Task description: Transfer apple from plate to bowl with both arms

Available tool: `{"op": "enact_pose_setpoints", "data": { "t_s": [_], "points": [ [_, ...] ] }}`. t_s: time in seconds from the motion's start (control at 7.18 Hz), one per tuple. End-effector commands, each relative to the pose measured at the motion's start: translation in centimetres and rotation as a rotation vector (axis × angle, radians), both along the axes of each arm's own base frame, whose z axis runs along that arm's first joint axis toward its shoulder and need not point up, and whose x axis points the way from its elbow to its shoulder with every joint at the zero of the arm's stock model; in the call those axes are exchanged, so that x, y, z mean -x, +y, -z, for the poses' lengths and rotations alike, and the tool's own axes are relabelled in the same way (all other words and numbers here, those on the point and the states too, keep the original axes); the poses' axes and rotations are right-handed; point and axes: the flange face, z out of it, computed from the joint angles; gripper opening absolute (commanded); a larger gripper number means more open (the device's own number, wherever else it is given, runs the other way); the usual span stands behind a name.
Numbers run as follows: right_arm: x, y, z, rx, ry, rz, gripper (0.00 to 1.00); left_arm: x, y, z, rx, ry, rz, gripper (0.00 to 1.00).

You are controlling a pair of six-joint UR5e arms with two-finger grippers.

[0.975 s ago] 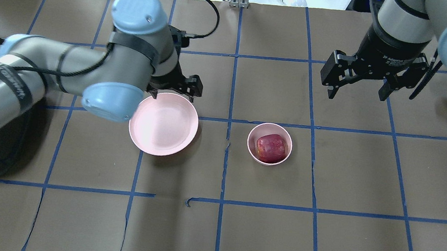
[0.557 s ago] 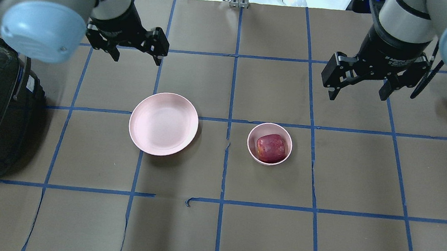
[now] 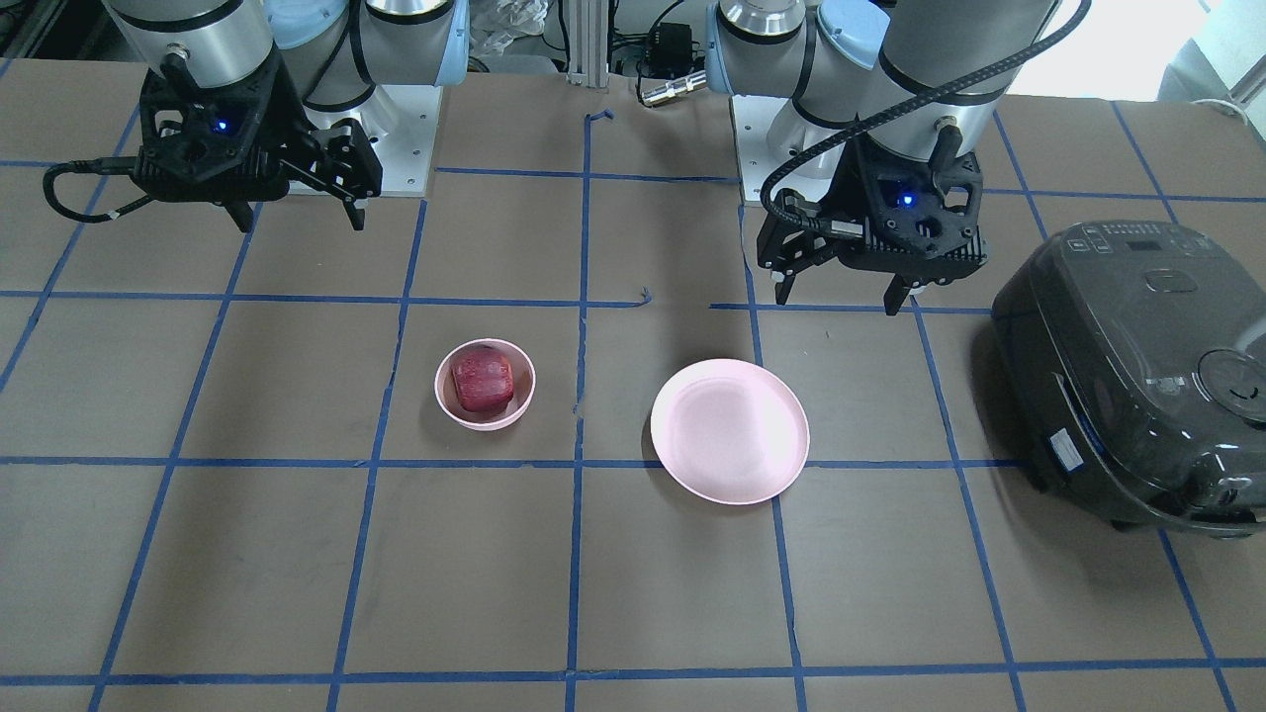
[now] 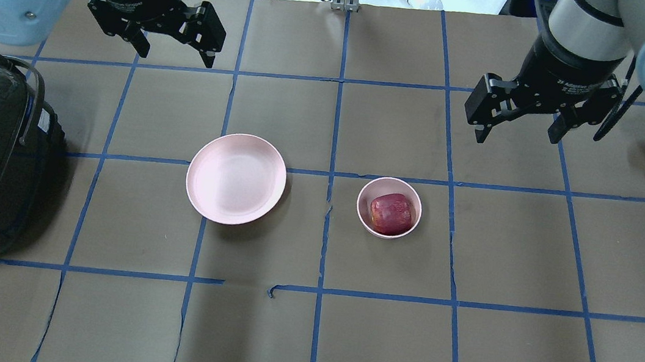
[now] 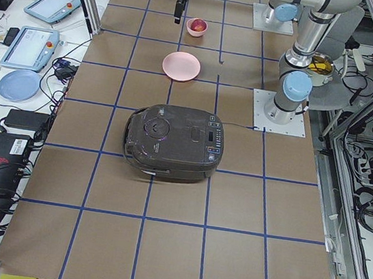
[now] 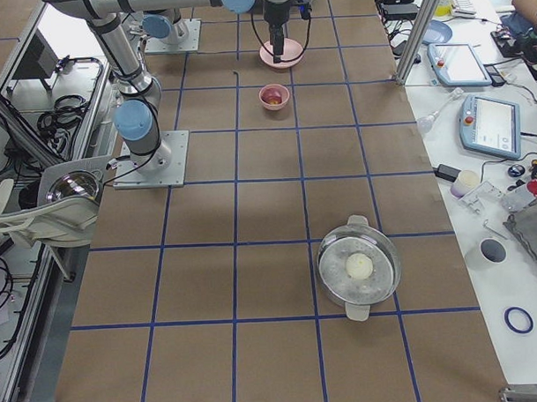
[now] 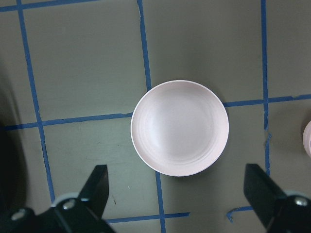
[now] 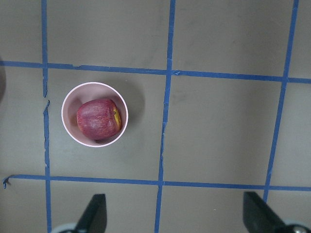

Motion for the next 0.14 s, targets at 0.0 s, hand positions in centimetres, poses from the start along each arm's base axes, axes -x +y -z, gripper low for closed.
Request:
{"op": "enact_pose_setpoints", "data": {
  "t_s": [0.0],
  "points": [
    [-0.02,0.05,0.08,-0.004,0.002,0.000,1.00,-0.39,0.05,0.08,-0.003,0.004,-0.006,1.00]
  ]
}}
